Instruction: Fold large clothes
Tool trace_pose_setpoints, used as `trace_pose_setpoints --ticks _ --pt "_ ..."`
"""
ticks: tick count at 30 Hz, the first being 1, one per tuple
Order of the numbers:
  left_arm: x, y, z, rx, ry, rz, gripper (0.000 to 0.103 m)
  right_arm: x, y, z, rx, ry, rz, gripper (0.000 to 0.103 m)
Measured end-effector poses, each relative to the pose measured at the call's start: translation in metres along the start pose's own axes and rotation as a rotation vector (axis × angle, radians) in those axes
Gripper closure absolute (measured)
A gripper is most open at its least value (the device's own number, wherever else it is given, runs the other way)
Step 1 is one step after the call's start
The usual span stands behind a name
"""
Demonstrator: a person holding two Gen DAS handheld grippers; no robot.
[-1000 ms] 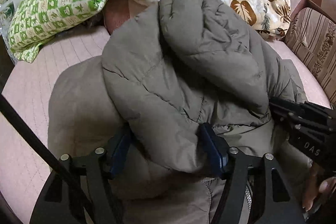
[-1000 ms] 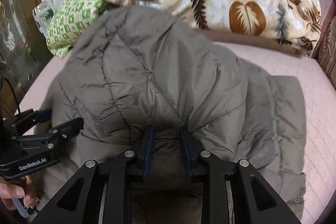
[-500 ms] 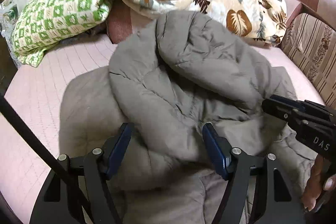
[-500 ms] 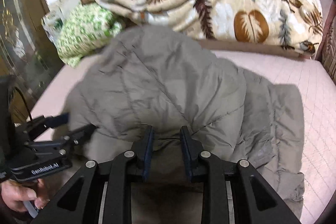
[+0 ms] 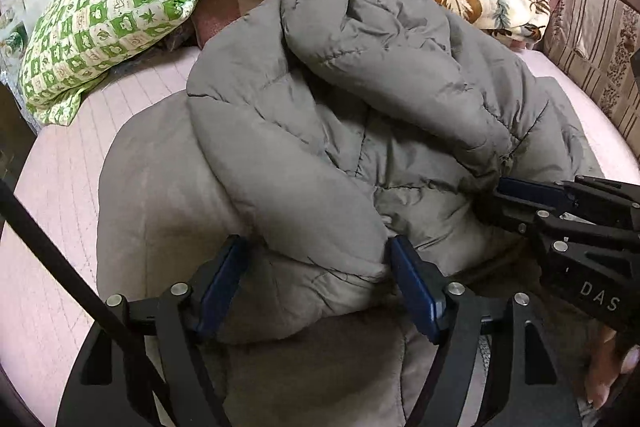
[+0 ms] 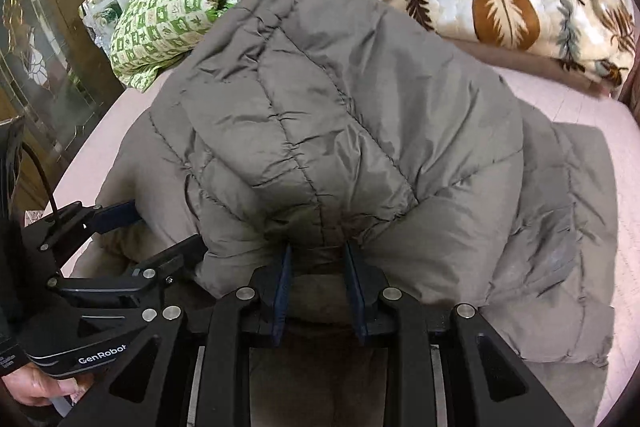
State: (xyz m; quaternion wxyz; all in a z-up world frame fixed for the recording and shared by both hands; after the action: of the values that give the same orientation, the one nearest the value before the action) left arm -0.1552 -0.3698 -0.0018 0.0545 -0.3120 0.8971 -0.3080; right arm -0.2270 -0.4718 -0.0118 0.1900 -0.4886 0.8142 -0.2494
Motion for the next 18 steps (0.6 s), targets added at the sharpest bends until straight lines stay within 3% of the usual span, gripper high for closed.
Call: trace_pose_setpoints --ticks 5,8,12,16,18 --pt "-0.001 -0.001 -0.001 0.013 -0.002 -0.005 0.027 0.002 0.002 0.001 -0.009 -0.010 0.000 0.074" --pt "-0.001 -0.007 -0.013 0.049 0.009 -0.013 0.027 -0.004 -0.006 -0.019 0.038 -0.013 -0.027 0.074" --pt "-0.013 -0.014 -0.023 0.084 0.018 -0.058 0.027 -0.005 -0.029 -0.049 0.125 -0.055 0.015 0.074" --pt "-0.024 -0.017 -0.024 0.092 0.020 -0.092 0.027 -0.020 -0.065 -0.049 0.162 -0.047 0.006 0.074" --pt "-0.026 -0.016 -0.021 0.088 0.013 -0.093 0.027 -0.030 -0.078 -0.032 0.124 -0.054 0.000 0.074"
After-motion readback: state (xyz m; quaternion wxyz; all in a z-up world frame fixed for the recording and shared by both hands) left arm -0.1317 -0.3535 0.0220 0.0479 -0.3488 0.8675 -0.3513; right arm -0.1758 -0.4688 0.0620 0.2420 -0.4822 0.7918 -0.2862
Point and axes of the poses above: each gripper's, at about its wrist camera, not at the fingertips, and z roughly the way its jaws point, x to its right, y to its underside, the point moved 5 cm from there along z, roughly the way its jaws point, and after that the axes turned 11 degrees about y, right-handed, at the moved point
